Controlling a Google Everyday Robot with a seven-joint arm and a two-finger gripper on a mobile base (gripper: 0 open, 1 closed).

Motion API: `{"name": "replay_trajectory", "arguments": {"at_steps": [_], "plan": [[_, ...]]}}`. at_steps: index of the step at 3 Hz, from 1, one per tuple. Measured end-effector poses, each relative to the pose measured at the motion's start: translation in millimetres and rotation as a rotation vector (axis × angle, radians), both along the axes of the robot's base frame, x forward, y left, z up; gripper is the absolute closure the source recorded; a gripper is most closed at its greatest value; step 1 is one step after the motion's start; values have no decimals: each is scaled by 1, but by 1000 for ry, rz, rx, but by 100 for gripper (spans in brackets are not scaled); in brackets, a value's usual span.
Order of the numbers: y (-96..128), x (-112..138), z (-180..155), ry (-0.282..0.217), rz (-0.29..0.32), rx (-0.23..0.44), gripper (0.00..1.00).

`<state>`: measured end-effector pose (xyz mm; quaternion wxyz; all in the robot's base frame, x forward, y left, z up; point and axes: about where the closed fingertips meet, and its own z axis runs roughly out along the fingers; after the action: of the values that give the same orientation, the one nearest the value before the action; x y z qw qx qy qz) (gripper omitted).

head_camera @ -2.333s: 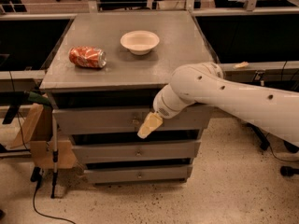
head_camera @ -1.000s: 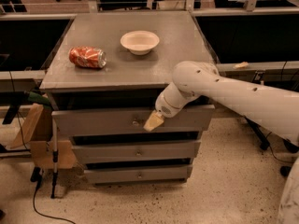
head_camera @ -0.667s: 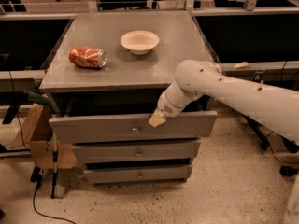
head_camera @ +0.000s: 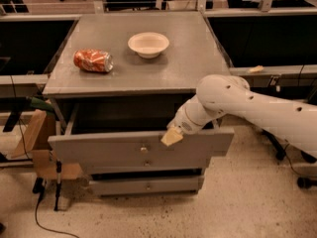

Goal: Open top drawer

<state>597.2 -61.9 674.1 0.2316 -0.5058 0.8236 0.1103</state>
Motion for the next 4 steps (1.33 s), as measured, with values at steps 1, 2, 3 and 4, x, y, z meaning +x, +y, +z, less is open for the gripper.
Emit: {"name": "replay_trajectory", "arguments": {"at_steps": [1,2,3,4], "plan": [[2,0,1,0,0,0,68],[-4,-14,-2,-14,3,-11,44],[-3,-14,0,-16,4,-12,21],[-13,-35,-1,-46,23,-28,1]]}}
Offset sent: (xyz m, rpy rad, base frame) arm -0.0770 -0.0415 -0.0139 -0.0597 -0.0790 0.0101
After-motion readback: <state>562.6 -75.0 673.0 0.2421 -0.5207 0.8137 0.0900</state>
